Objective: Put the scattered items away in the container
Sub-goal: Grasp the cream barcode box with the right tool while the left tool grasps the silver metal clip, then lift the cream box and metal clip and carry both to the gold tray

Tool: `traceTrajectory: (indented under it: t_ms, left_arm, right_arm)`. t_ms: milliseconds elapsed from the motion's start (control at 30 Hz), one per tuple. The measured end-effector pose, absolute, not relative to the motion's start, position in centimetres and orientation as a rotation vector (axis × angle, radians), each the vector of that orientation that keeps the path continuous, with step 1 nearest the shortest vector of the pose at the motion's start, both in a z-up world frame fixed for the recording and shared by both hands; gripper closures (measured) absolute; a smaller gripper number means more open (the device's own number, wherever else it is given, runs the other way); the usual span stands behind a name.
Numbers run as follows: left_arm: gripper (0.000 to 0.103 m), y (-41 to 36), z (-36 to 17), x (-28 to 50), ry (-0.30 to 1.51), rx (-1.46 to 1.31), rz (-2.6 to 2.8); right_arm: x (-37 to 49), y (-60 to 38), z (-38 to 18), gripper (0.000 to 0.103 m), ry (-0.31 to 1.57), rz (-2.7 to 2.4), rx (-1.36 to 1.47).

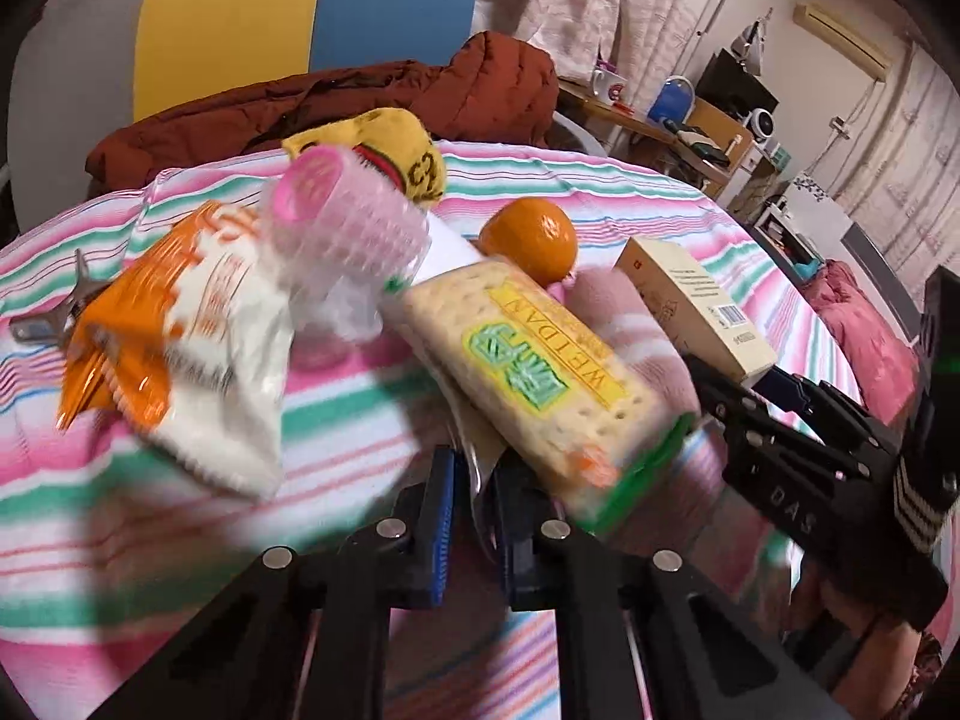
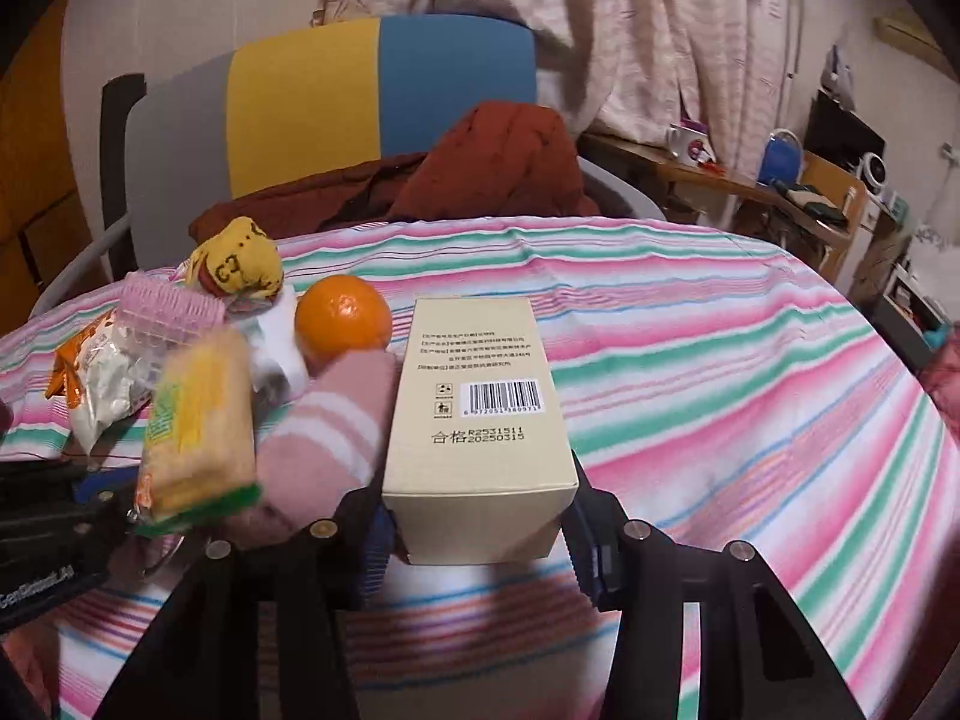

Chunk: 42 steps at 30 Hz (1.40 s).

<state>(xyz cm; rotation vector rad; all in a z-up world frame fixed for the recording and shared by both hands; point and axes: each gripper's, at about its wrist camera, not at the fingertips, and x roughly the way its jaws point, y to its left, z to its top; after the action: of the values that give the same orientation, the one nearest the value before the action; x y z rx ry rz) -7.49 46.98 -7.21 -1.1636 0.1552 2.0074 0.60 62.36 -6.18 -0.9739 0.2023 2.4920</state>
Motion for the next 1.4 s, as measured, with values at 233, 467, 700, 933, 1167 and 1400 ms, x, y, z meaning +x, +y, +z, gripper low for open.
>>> traceTrajectory:
  t_ms: [233, 467, 700, 933, 1167, 1400]
  left_arm:
    - [0.093, 42.9, -6.7, -4.4, 0.201, -1.127, 1.986]
    - [0.093, 37.9, -6.1, -2.3, 0.161, -1.160, 1.963]
    - [0.093, 33.6, -5.9, -1.2, 0.127, -1.183, 1.964]
    - [0.093, 29.6, -6.4, -0.5, 0.093, -1.214, 1.976]
    - [0.076, 29.2, -5.7, -0.1, 0.070, -1.228, 2.014]
    - [0.073, 33.7, -6.2, 0.5, 0.293, -1.181, 1.970]
  right_arm:
    - [4.9, 60.8, -5.9, 0.053, 0.350, 2.466, -0.883]
    - [8.7, 57.3, -6.2, 0.053, 0.419, 2.482, -0.868]
    - [9.4, 53.1, -5.8, 0.053, 0.476, 2.540, -0.942]
    - [10.1, 48.9, -5.6, 0.052, 0.501, 2.592, -1.023]
    - [10.6, 47.6, -5.5, 0.042, 0.517, 2.583, -1.054]
    - [9.0, 47.2, -3.8, 0.031, 0.315, 2.603, -1.040]
